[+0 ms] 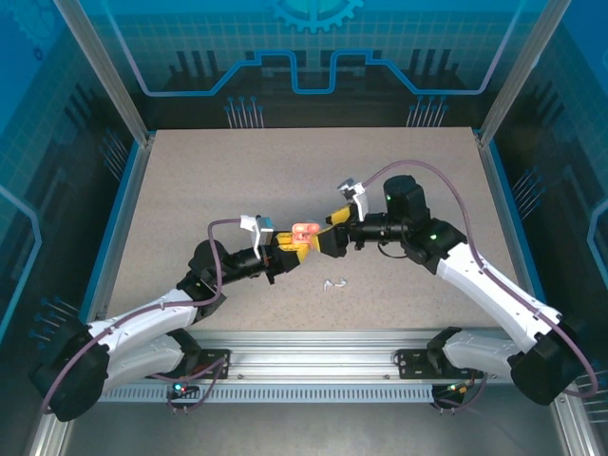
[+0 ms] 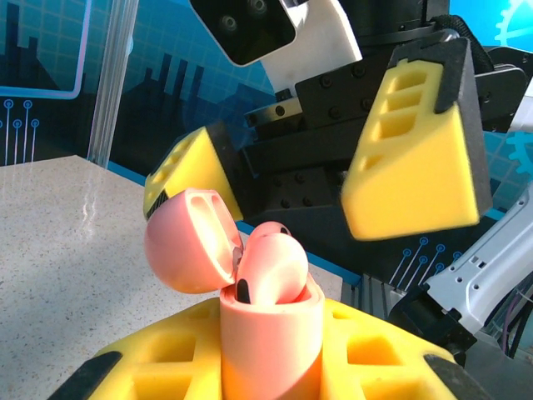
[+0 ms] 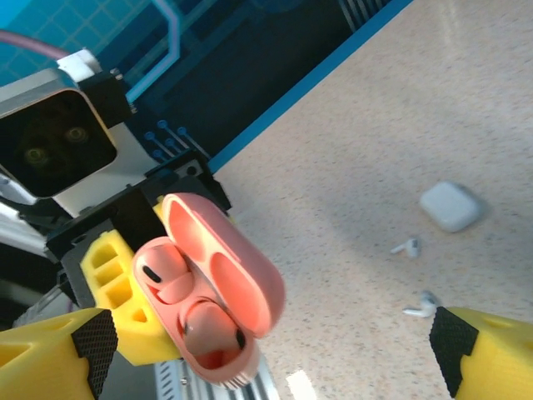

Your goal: Insert the wireless bluetooth earbuds into the charging case

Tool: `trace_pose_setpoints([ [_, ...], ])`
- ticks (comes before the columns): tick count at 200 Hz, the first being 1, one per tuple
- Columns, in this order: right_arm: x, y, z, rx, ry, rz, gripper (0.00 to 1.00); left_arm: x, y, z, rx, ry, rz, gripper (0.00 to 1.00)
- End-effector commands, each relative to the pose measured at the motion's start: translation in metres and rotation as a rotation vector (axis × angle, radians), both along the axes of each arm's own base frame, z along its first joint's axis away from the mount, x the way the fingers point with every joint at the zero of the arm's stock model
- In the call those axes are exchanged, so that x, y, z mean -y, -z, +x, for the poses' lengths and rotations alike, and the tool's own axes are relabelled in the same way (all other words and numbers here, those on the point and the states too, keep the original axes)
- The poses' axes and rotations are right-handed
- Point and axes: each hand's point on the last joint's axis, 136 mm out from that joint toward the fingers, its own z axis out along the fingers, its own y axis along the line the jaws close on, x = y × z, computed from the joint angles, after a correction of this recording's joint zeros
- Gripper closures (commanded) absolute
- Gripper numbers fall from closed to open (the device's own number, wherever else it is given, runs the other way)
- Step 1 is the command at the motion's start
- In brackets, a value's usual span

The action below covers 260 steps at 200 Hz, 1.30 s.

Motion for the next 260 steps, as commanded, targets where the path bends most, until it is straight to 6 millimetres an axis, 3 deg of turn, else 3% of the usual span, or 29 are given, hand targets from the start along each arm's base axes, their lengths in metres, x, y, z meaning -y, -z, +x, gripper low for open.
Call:
trace_pose_setpoints([
  [1, -0.016, -0.021, -0.014, 0.004, -0.11, 0.065, 0.05, 0.001, -0.018, -0.006, 0.068, 0.023, -0.031, 1.0],
  [20, -0.023, -0.026, -0.019, 0.005, -0.155, 0.074, 0.18, 0.002, -0.017, -0.005, 0.063, 0.022, -0.025, 1.0],
  [47, -0.025, -0.035, -0.026, 0.035, -0.194, 0.087, 0.29, 0.003, -0.012, -0.003, 0.049, 0.019, -0.016, 1.0],
  [113, -0.014, -0.048, -0.032, 0.113, -0.171, 0.068, 0.42, 0.004, -0.007, 0.0, 0.038, 0.012, -0.006, 1.0],
  [153, -0.005, -0.041, -0.026, 0.144, -0.111, 0.013, 0.4, 0.004, -0.008, -0.001, 0.035, 0.018, -0.009, 1.0],
  [197, 0.012, -0.031, -0.018, 0.249, -0.069, -0.096, 0.25, 0.004, -0.014, -0.006, 0.047, 0.035, -0.021, 1.0],
  [260, 0.004, -0.022, -0.04, 0.24, -0.235, -0.054, 0.3, 0.005, -0.02, -0.014, 0.058, 0.074, -0.039, 1.0],
])
